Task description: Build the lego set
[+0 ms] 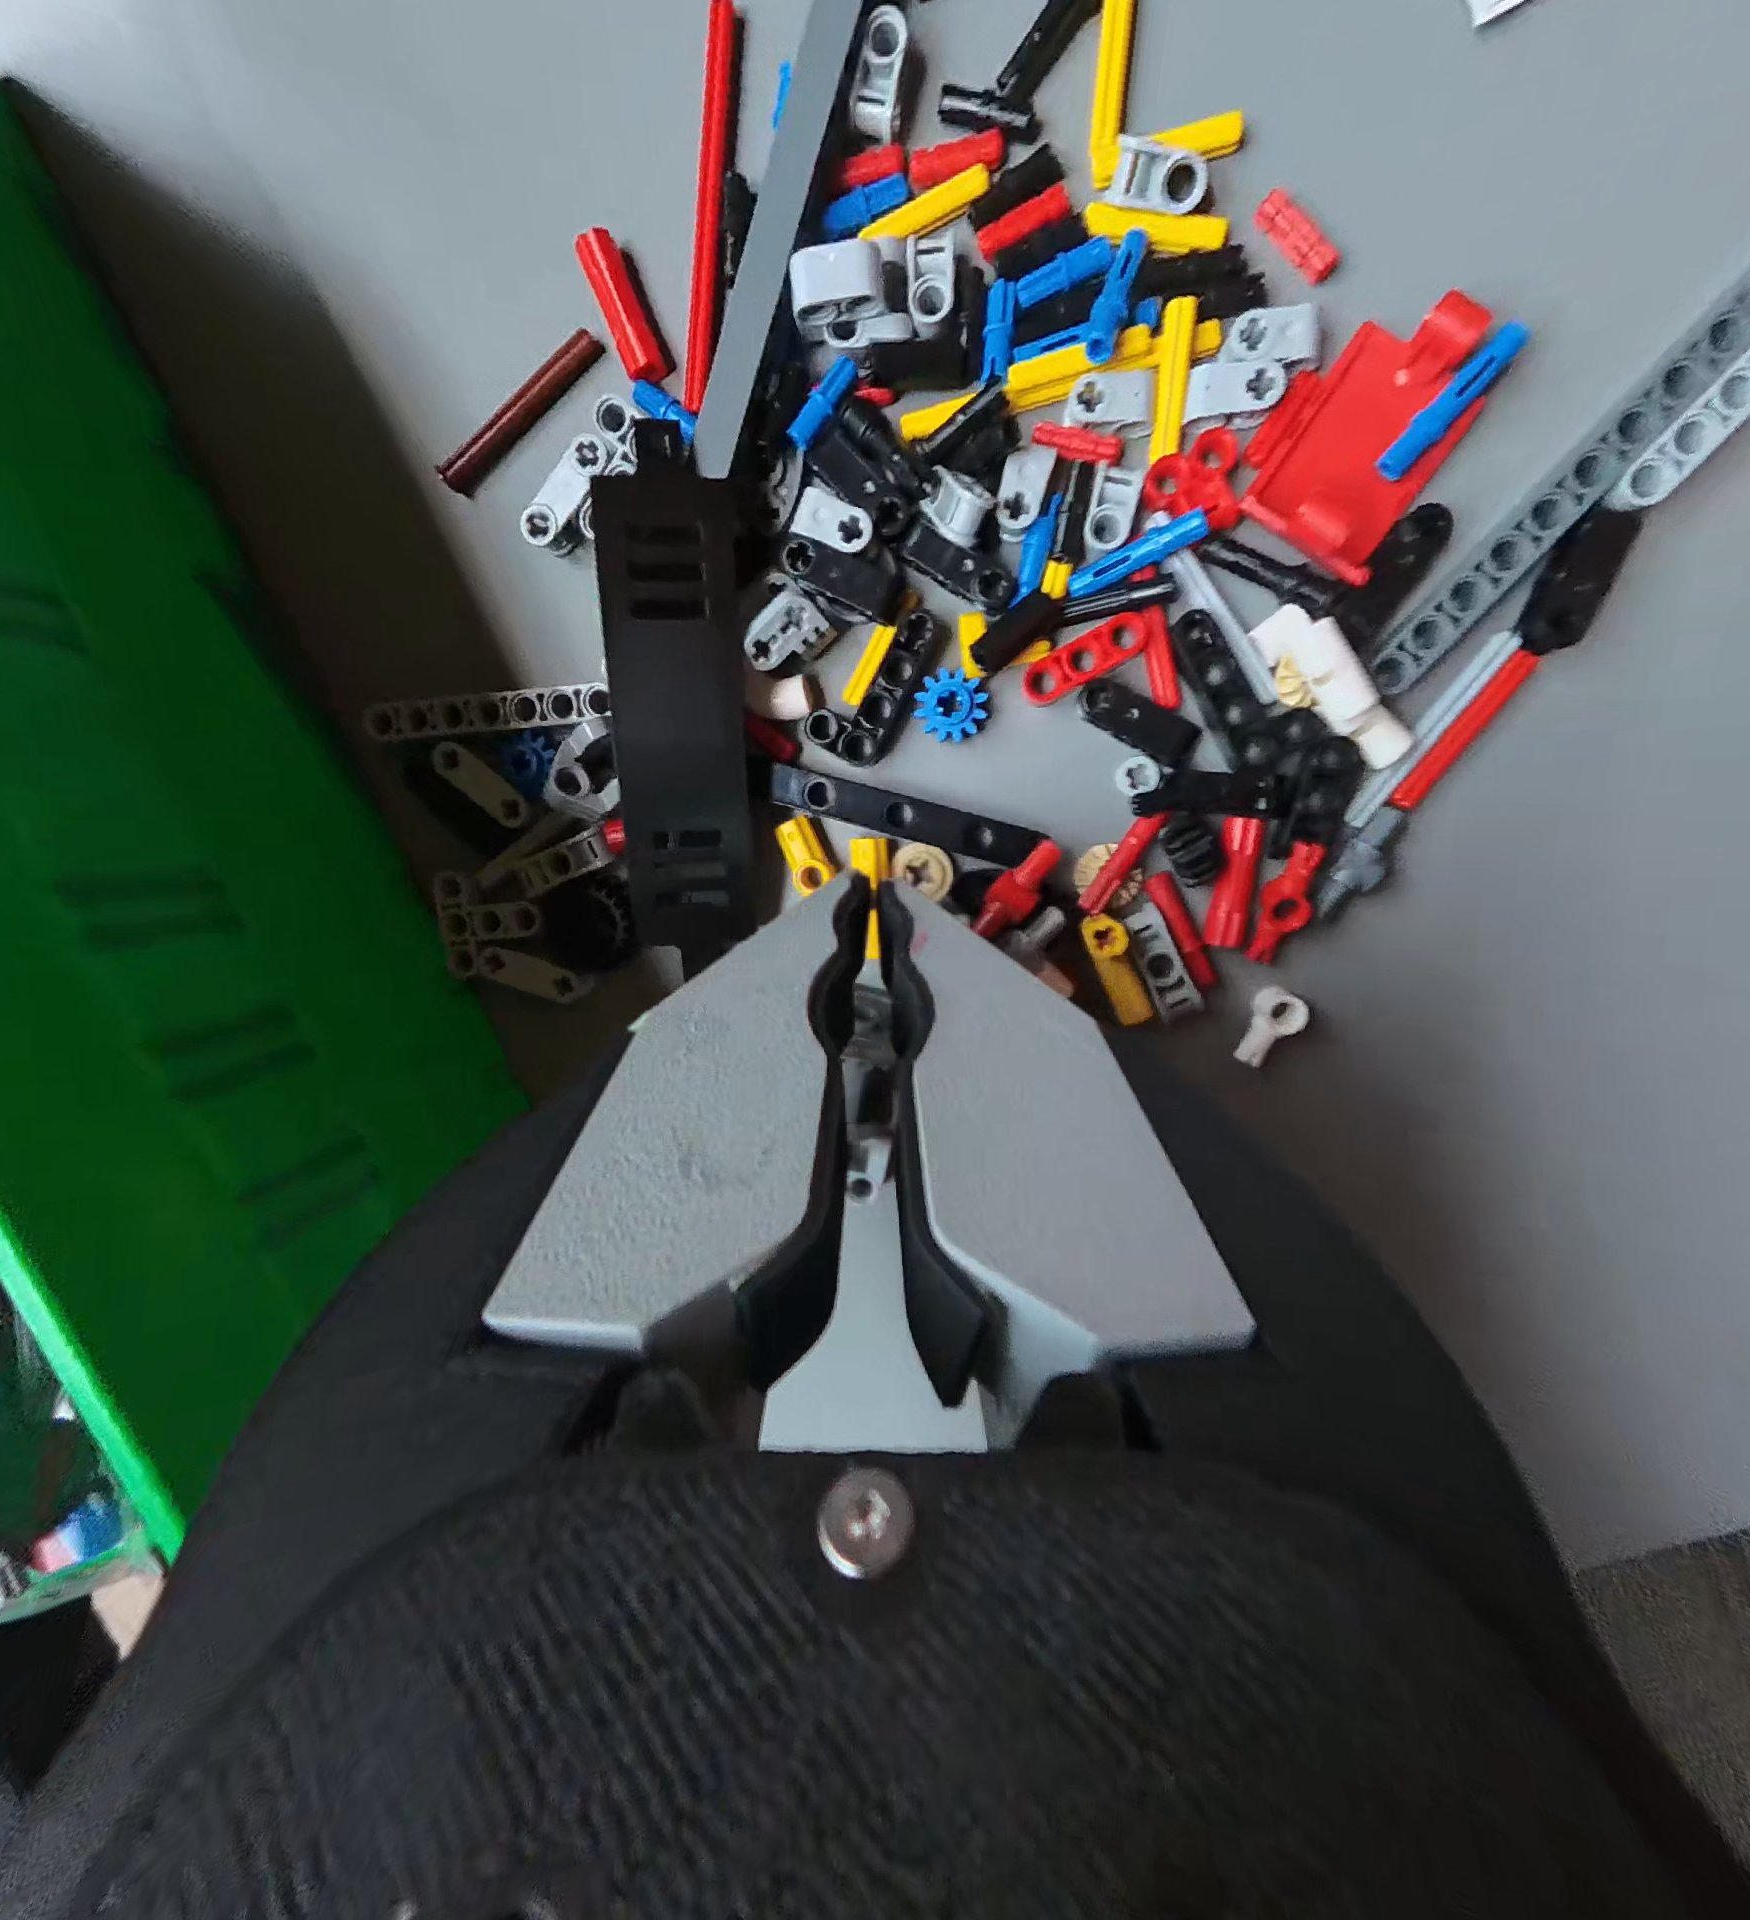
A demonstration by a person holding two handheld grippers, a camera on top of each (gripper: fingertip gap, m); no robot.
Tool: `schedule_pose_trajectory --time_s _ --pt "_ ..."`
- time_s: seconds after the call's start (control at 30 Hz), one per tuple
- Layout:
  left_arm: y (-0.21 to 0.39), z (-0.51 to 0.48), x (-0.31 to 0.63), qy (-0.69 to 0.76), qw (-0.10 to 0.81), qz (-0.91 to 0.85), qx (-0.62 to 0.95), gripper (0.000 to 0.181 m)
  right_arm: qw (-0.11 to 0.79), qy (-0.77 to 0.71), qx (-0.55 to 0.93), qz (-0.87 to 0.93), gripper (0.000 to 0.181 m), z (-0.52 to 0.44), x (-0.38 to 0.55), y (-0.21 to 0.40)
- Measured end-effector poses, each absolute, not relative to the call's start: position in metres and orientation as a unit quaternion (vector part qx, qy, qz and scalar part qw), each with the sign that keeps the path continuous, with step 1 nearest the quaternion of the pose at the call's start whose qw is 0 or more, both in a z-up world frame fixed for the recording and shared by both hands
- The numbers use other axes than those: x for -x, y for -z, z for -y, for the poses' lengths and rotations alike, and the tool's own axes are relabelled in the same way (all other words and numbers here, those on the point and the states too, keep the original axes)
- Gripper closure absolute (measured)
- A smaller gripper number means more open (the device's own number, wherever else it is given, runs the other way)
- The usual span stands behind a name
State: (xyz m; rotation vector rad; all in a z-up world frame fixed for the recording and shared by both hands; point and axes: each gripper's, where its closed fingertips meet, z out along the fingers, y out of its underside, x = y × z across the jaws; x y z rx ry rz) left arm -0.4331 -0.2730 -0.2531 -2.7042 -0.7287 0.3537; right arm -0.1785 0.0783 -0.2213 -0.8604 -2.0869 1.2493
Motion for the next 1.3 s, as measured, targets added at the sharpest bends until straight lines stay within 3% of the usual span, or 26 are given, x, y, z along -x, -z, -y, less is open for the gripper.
schedule_pose_trajectory --time_s 1.3 --pt "0.2611 0.2763 0.4381 -0.126 0.131 0.236 0.955 0.175 0.273 -0.477 0.323 0.771 0.154 -0.0793 0.1782 0.2185"
